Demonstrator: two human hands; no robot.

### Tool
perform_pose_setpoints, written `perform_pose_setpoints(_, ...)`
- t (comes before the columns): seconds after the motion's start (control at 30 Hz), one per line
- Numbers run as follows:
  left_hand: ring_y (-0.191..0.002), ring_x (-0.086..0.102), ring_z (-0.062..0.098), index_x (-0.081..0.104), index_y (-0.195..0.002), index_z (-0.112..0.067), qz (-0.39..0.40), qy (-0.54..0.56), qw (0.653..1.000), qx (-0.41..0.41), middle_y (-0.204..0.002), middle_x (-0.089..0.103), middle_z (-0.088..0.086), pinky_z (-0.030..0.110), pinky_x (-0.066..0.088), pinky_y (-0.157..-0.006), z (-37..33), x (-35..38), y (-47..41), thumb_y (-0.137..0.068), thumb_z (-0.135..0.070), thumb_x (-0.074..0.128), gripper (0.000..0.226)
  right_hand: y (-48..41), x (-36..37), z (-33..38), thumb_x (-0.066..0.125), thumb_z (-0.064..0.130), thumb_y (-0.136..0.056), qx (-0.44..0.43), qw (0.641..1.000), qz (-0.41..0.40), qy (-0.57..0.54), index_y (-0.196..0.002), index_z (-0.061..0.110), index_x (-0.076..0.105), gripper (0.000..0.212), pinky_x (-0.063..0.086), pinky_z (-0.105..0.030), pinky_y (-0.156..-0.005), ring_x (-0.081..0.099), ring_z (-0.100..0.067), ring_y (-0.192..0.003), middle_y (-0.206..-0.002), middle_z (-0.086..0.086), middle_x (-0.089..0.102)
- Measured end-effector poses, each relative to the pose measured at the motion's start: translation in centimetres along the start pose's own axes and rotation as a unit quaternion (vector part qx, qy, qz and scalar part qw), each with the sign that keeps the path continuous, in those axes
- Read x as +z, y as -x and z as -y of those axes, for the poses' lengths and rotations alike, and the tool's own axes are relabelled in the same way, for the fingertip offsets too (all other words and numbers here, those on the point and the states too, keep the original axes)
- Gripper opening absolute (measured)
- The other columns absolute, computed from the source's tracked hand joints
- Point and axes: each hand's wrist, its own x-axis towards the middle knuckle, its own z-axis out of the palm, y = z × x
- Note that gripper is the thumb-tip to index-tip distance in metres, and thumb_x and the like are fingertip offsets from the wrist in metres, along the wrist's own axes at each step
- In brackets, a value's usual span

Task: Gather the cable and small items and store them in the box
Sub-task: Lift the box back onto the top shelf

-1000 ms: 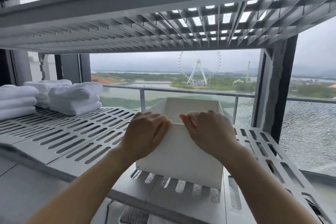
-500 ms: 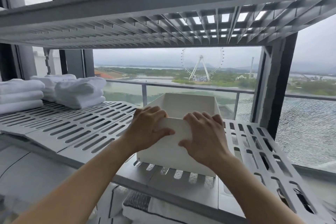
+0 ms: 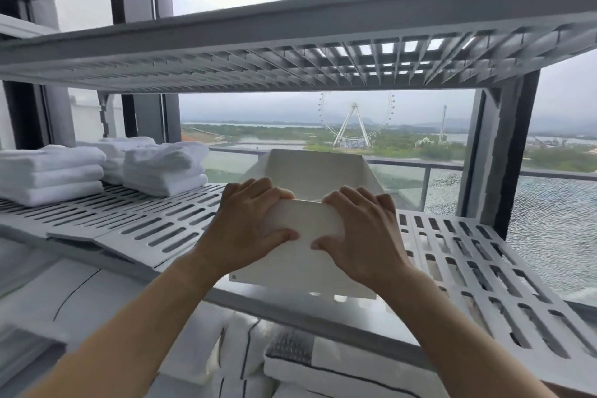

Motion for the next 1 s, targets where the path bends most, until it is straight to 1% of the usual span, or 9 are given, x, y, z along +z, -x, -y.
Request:
perform_pose_setpoints(0.1, -0.086, 0.054, 0.019, 0.061, -0.103, -0.023, -0.017, -0.033, 0.999, 0.016, -0.09, 0.06, -0.003, 0.031, 0.029, -0.076, 2.5, -1.9, 1.8, -0.066, -0.052, 0.067, 0.047, -0.7, 1.0, 3.5, 0.084, 0.042, -0.048, 0.005, 1.0, -0.013, -0.006, -0.087, 0.024, 0.058, 0.051, 0.023, -0.028, -0.071, 0.058, -0.021, -0.079, -0.082, 0.007, 0.061)
perform_pose_setpoints(0.2, -0.084, 0.048, 0.016, 0.057, -0.106, -0.026, -0.037, -0.062, 0.997, 0.027, -0.089, 0.058, -0.004, 0.029, 0.028, -0.076, 6.2, -5.3, 4.5, -0.067, -0.05, 0.068, 0.047, -2.0, 2.5, 8.4, 0.084, 0.041, -0.048, -0.01, 0.999, -0.024, -0.021, -0.088, 0.023, 0.059, 0.05, 0.024, -0.029, -0.073, 0.058, -0.021, -0.079, -0.083, 0.007, 0.062)
perform_pose_setpoints(0.3, -0.085, 0.045, 0.014, 0.051, -0.113, -0.029, -0.023, -0.088, 0.996, 0.025, -0.092, 0.055, -0.006, 0.029, 0.029, -0.077, 10.2, -9.2, 7.9, -0.068, -0.05, 0.063, 0.051, -3.3, 4.5, 13.8, 0.085, 0.039, -0.05, -0.029, 0.998, -0.023, -0.045, -0.088, 0.022, 0.059, 0.049, 0.025, -0.03, -0.073, 0.058, -0.021, -0.08, -0.084, 0.007, 0.062)
perform_pose_setpoints(0.4, -0.086, 0.044, 0.015, 0.048, -0.119, -0.029, -0.013, -0.131, 0.991, 0.009, -0.096, 0.053, -0.007, 0.029, 0.026, -0.076, 13.9, -13.2, 11.6, -0.065, -0.046, 0.068, 0.06, -4.5, 6.9, 19.4, 0.085, 0.037, -0.05, -0.048, 0.995, -0.03, -0.077, -0.089, 0.02, 0.06, 0.049, 0.024, -0.03, -0.073, 0.058, -0.022, -0.08, -0.085, 0.006, 0.062)
perform_pose_setpoints(0.5, -0.09, 0.044, 0.016, 0.047, -0.123, -0.028, -0.015, -0.169, 0.985, -0.025, -0.1, 0.047, -0.009, 0.026, 0.024, -0.081, 17.5, -17.6, 15.7, -0.066, -0.042, 0.069, 0.063, -6.0, 9.7, 25.8, 0.086, 0.037, -0.049, -0.069, 0.991, -0.041, -0.11, -0.09, 0.02, 0.061, 0.051, 0.025, -0.03, -0.074, 0.059, -0.023, -0.081, -0.086, 0.005, 0.063)
perform_pose_setpoints(0.57, -0.095, 0.043, 0.016, 0.046, -0.125, -0.026, -0.018, -0.199, 0.979, -0.045, -0.102, 0.046, -0.007, 0.028, 0.023, -0.086, 19.7, -20.5, 18.2, -0.068, -0.039, 0.07, 0.063, -6.9, 11.3, 30.0, 0.086, 0.037, -0.048, -0.079, 0.986, -0.049, -0.136, -0.09, 0.02, 0.061, 0.052, 0.025, -0.031, -0.073, 0.06, -0.024, -0.081, -0.085, 0.004, 0.063)
perform_pose_setpoints(0.63, -0.097, 0.042, 0.017, 0.047, -0.124, -0.025, -0.017, -0.227, 0.971, -0.068, -0.102, 0.049, -0.004, 0.031, 0.024, -0.09, 21.7, -23.1, 20.4, -0.068, -0.036, 0.071, 0.062, -7.9, 12.9, 33.8, 0.087, 0.037, -0.047, -0.09, 0.98, -0.055, -0.167, -0.09, 0.02, 0.061, 0.053, 0.024, -0.031, -0.072, 0.06, -0.024, -0.081, -0.085, 0.004, 0.064)
perform_pose_setpoints(0.77, -0.096, 0.043, 0.018, 0.053, -0.118, -0.022, -0.019, -0.28, 0.954, -0.103, -0.1, 0.056, 0.0, 0.031, 0.024, -0.091, 25.0, -27.5, 23.7, -0.068, -0.037, 0.068, 0.054, -9.8, 15.4, 40.0, 0.085, 0.037, -0.049, -0.124, 0.967, -0.055, -0.214, -0.09, 0.021, 0.06, 0.051, 0.023, -0.03, -0.07, 0.059, -0.024, -0.08, -0.086, 0.005, 0.064)
perform_pose_setpoints(1.0, -0.099, 0.046, 0.016, 0.053, -0.114, -0.024, -0.04, -0.351, 0.927, -0.128, -0.1, 0.059, -0.001, 0.033, 0.026, -0.093, 31.2, -31.9, 27.1, -0.069, -0.041, 0.068, 0.05, -13.4, 19.9, 47.6, 0.084, 0.037, -0.051, -0.165, 0.948, -0.056, -0.266, -0.09, 0.021, 0.061, 0.048, 0.024, -0.031, -0.071, 0.057, -0.023, -0.081, -0.089, 0.004, 0.065)
